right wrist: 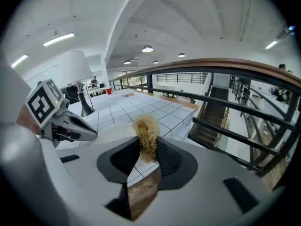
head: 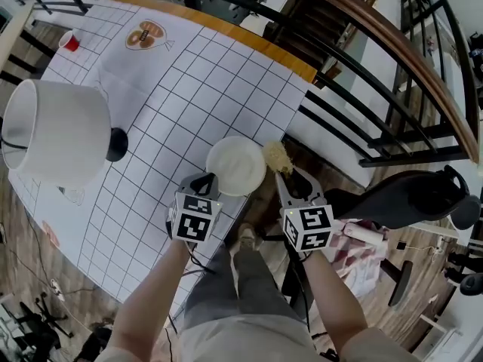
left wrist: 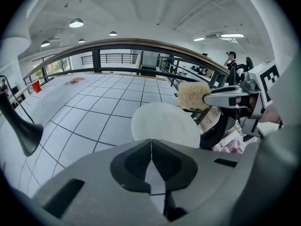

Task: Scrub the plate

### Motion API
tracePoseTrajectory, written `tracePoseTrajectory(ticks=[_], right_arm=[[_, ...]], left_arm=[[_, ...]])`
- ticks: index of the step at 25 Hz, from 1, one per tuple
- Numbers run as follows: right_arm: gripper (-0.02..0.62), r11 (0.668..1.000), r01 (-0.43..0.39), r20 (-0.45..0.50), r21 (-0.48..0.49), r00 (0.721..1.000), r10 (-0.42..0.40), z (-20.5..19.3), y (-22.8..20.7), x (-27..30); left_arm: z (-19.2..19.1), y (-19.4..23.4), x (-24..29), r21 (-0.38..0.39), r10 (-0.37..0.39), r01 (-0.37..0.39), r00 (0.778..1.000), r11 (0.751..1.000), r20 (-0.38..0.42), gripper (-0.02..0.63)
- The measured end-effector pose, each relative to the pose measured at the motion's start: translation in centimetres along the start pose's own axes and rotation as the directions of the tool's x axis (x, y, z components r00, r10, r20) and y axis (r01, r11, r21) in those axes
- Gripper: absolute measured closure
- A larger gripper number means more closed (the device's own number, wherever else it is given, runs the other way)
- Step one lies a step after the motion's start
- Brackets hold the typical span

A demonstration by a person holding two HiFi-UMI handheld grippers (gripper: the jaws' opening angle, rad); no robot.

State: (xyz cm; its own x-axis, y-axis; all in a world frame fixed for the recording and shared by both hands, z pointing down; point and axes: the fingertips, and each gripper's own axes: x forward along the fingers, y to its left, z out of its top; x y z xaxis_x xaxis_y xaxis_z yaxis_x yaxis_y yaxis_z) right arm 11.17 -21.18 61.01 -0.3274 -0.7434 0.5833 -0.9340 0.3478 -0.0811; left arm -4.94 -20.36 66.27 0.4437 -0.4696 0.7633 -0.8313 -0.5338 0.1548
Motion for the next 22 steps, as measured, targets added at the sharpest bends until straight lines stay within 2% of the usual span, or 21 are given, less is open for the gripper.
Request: tracePoseTrajectory(ticks=[6,11,18,20,22], right_arm=[[0.486,0.999,0.003,0.089,0.032,0.996,-0.006,3.4,-0.5,-3.2],[0.486,1.0,-0.013,0.168,0.009,0.986,0.011,6.5,1.0,-6.5],[0.486,0.997,-0.043,0.302,-0.058,0.951,0.059,13.9,3.1,-12.4],[0.485,0.996,-0.047,0.35,-0.082,0.934,0.073,16.1,3.8,-14.6],[0.485,0.992,-0.053,0.399,-0.11,0.912,0.093,18.3,4.6,-17.1]], left_arm=[[2.1,0.0,-3.5,0.015,0.039,-0.041,0.997,0.999,0.072,0.589],[5.4,-0.4,-8.8,0.003,0.064,-0.066,0.978,0.998,0.2,0.589],[12.2,-2.4,-18.2,0.062,0.069,-0.1,0.923,0.993,0.379,0.591],[13.9,-3.2,-21.1,0.071,0.062,-0.102,0.898,0.992,0.435,0.591],[15.7,-4.1,-24.3,0.081,0.059,-0.115,0.863,0.99,0.502,0.592]])
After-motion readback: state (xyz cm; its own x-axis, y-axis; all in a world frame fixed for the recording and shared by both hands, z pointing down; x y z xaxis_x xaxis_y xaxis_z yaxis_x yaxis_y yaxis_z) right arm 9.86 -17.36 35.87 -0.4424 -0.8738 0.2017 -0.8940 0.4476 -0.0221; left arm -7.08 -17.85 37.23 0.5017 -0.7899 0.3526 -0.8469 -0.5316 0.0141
